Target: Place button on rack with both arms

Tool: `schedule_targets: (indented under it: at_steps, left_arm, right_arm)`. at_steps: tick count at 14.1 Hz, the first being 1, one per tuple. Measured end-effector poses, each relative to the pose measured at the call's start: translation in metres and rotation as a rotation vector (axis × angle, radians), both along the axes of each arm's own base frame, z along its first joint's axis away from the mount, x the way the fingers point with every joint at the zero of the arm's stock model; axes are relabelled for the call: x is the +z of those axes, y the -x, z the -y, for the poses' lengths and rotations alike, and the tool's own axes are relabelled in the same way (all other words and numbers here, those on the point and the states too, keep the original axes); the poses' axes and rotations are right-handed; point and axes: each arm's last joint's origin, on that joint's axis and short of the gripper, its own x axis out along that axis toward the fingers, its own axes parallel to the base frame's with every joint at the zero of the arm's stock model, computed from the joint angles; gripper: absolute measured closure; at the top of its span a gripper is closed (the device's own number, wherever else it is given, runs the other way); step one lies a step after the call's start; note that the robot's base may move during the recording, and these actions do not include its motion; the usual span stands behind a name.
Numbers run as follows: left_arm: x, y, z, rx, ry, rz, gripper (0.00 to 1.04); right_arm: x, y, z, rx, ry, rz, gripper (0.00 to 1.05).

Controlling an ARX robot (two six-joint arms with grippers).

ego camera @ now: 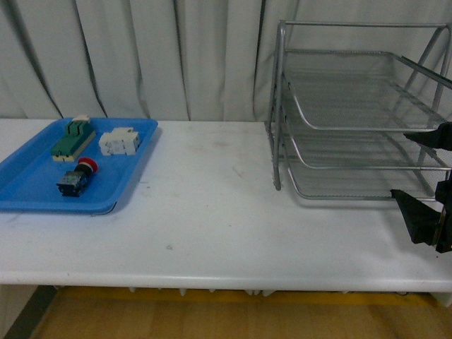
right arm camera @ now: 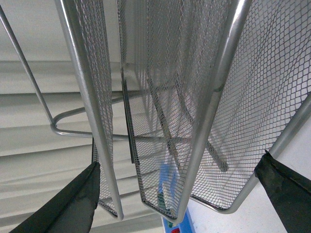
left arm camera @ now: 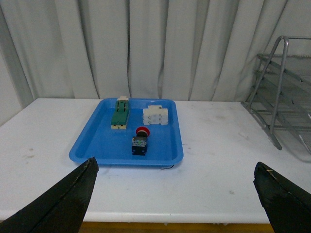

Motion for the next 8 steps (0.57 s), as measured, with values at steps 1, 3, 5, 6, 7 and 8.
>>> schedule_targets:
  at_steps: [1,3,5,6,7,8]
  left_arm:
    - [0.0,0.0,0.0,0.0,0.0,0.0,0.07]
    - [0.0,0.0,0.0,0.0,0.0,0.0,0.07]
    - [0.0,0.0,0.0,0.0,0.0,0.0,0.07]
    - [0.0,0.0,0.0,0.0,0.0,0.0,0.07]
    - [0.0,0.0,0.0,0.0,0.0,0.0,0.07]
    - [0.0,0.0,0.0,0.0,0.0,0.0,0.07]
  right_arm:
    - [-0.001,0.001,-0.003,0.008,0.005,-0.001,0.06]
    - [-0.004,0.003,-0.008,0.025,0.009,-0.014,0.06]
    - [-0.01,0.002,-0.006,0.022,0.01,-0.025,0.06]
    - [-0.009,-0.001,-0.004,0.016,0.013,-0.018,0.06]
    - [-0.008,-0.006,-0.003,0.015,0.017,-0.004,0.06]
    - [-0.008,-0.012,-0.001,0.011,0.022,0.014,0.06]
